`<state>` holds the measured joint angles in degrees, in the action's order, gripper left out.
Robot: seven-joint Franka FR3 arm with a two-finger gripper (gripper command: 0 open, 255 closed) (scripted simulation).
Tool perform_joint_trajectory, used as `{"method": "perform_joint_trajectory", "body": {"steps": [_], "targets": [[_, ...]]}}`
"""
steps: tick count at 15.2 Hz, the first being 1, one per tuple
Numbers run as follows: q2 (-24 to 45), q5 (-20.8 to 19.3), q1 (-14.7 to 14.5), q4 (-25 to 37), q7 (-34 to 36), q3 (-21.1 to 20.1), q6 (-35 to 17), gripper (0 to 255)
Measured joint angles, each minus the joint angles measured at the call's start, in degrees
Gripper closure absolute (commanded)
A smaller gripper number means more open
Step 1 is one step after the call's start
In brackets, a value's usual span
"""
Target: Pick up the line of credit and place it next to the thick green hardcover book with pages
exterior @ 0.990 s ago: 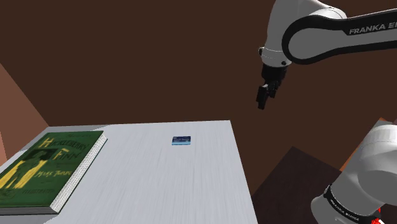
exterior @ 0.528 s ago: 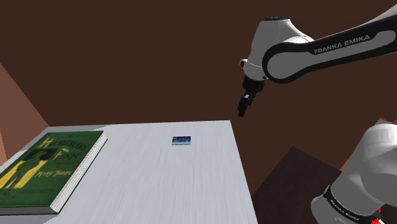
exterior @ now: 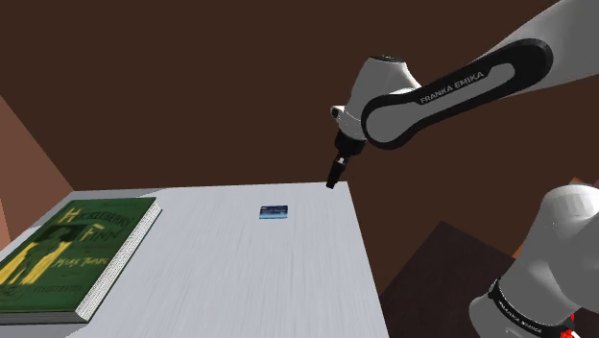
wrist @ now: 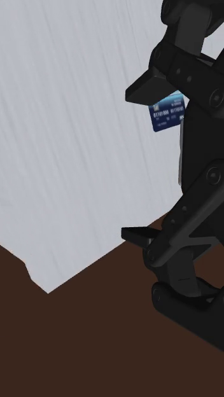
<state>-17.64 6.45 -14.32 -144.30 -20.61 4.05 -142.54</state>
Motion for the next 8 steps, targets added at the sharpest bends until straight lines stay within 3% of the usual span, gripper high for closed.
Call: {"method": "perform_joint_trajectory", "body": {"steps": [4,8], "targets": [[6.9,7.0,-4.6,2.4,-8.8,1.4,-7.8,0],[13.8,17.2,-9.1,6.0,-19.8,1.8,-13.9,0]]}}
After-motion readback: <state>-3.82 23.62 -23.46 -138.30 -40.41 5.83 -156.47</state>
